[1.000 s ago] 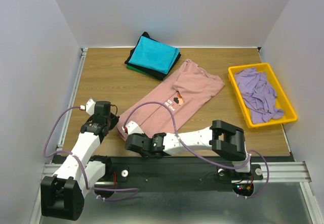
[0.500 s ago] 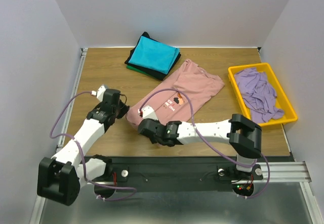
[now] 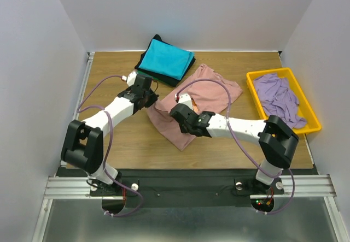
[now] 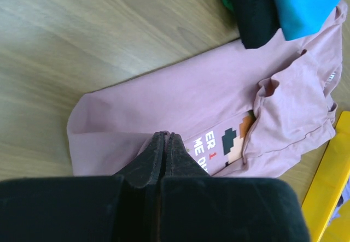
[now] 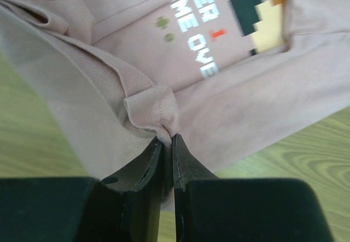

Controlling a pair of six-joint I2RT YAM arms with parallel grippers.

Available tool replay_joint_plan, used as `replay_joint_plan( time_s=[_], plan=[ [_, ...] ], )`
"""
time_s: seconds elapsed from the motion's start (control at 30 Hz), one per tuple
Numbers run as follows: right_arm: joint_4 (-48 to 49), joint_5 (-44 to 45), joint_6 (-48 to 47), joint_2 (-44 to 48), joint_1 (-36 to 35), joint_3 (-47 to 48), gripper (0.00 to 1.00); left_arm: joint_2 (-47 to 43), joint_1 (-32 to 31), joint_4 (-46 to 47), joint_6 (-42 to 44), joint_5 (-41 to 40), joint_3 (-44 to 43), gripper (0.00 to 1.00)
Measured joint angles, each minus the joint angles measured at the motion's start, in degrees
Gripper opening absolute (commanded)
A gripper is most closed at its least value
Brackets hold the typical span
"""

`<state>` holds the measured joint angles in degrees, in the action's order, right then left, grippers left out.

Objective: Fold and stack the t-shirts
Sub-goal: Fold the tshirt

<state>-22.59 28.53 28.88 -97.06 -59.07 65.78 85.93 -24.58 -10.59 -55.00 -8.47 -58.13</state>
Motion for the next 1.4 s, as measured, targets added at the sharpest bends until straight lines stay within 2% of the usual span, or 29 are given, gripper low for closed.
replay_joint_plan(
  time_s=[0.37, 0.6, 0.9, 0.93, 0.97, 1.0, 1.03, 1.07, 1.13, 1.17, 1.3, 1.33, 1.4],
  plan=[
    [-0.1, -0.5, -2.4, 1.0, 9.6, -1.5, 0.0, 11.7, -2.1, 0.7, 0.0, -0.2, -10.6, 0.0],
    [-0.1, -1.3, -3.9, 1.0, 13.1, -1.5, 0.0, 18.8, -3.6, -0.2, 0.0, -0.9, -18.4, 0.0],
    [-0.1, -2.0, -4.7, 0.9, 16.3, -1.5, 0.01, 23.8, -4.6, -2.2, 0.0, -2.3, -23.5, 0.0],
    [-0.1, -2.0, -4.7, 0.7, 16.7, -1.5, 0.06, 24.2, -4.7, -2.3, 0.0, -2.3, -23.9, 0.0],
    [-0.1, -2.0, -4.7, 0.7, 16.9, -1.5, 0.06, 25.0, -4.7, -2.5, 0.1, -2.5, -24.7, 0.01],
    [0.0, -2.1, -4.9, 0.3, 17.4, -1.4, 0.19, 26.0, -5.0, -3.0, 0.3, -2.6, -25.9, 0.14],
    [0.0, -2.1, -4.9, 0.2, 17.5, -1.4, 0.23, 26.5, -5.0, -3.2, 0.3, -2.6, -26.4, 0.14],
    [0.0, -2.1, -5.0, -0.3, 17.9, -1.4, 0.28, 27.5, -5.1, -3.7, 0.7, -2.6, -27.6, 0.37],
    [0.0, -2.1, -5.1, -1.0, 18.3, -1.4, 0.38, 28.5, -5.3, -4.5, 0.8, -2.9, -29.0, 0.65],
    [-0.1, -2.1, -5.2, -1.2, 18.5, -1.4, 0.39, 28.9, -5.4, -4.7, 1.2, -3.1, -29.5, 0.98],
    [-0.4, -1.4, -5.2, -1.9, 19.4, -0.8, 0.47, 28.9, -6.0, -5.6, 2.2, -4.2, -29.7, 0.98],
    [-0.4, -0.8, -5.1, -1.9, 19.5, -0.5, 0.51, 28.9, -6.2, -5.9, 2.5, -4.4, -29.7, 0.98],
    [-0.4, 0.1, -5.1, -1.9, 19.7, 0.1, 0.66, 28.4, -6.6, -6.5, 2.9, -4.7, -29.6, 0.98]
  ],
)
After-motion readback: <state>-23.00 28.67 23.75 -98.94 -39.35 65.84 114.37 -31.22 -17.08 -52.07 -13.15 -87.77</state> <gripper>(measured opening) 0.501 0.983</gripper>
